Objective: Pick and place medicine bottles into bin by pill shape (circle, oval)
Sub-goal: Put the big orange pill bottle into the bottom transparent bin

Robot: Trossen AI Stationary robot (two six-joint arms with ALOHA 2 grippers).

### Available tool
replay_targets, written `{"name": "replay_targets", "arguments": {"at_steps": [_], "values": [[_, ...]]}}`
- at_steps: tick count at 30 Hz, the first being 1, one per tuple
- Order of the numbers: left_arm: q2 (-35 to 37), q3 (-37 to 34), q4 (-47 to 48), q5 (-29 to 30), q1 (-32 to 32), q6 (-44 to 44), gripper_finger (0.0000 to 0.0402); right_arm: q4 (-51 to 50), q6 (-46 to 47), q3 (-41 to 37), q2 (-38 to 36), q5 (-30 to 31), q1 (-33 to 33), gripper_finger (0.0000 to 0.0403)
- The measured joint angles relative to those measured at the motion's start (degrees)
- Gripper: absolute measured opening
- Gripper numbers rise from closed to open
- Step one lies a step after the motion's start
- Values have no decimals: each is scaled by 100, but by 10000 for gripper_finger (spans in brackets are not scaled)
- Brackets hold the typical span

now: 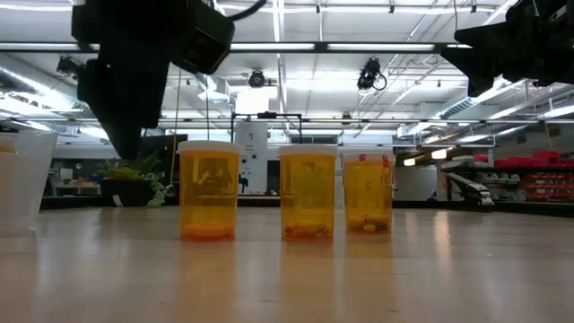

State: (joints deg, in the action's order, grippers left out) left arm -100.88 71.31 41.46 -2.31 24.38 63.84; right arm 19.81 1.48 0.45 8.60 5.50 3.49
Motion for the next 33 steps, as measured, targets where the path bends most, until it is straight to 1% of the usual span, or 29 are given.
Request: {"name": "replay_targets", "arguments": {"at_steps": [4, 6, 10, 14, 16, 20, 24, 30, 33], "values": [[-129, 10, -8, -52, 4, -29, 274, 0, 0, 0, 0, 0, 2, 188], [-208, 127, 101, -18, 7, -57, 274, 0, 0, 0, 0, 1, 2, 188], [-510, 698, 317, 147, 4, -310, 274, 0, 0, 0, 0, 1, 1, 188], [-953, 1402, 1073, 162, 4, -504, 274, 0, 0, 0, 2, 2, 1, 188], [-1061, 1579, 1291, 161, 5, -514, 274, 0, 0, 0, 0, 0, 2, 188], [-1084, 1603, 1344, 163, 4, -447, 274, 0, 0, 0, 2, 1, 2, 188], [-1084, 1423, 1287, 217, -28, -418, 274, -2, 0, 0, 0, 1, 2, 188], [-1086, 1169, 569, 230, -208, -647, 275, 0, 0, 0, 0, 1, 0, 188], [-1131, 1132, 475, 230, -300, -781, 275, 0, 0, 0, 0, 2, 1, 188]]}}
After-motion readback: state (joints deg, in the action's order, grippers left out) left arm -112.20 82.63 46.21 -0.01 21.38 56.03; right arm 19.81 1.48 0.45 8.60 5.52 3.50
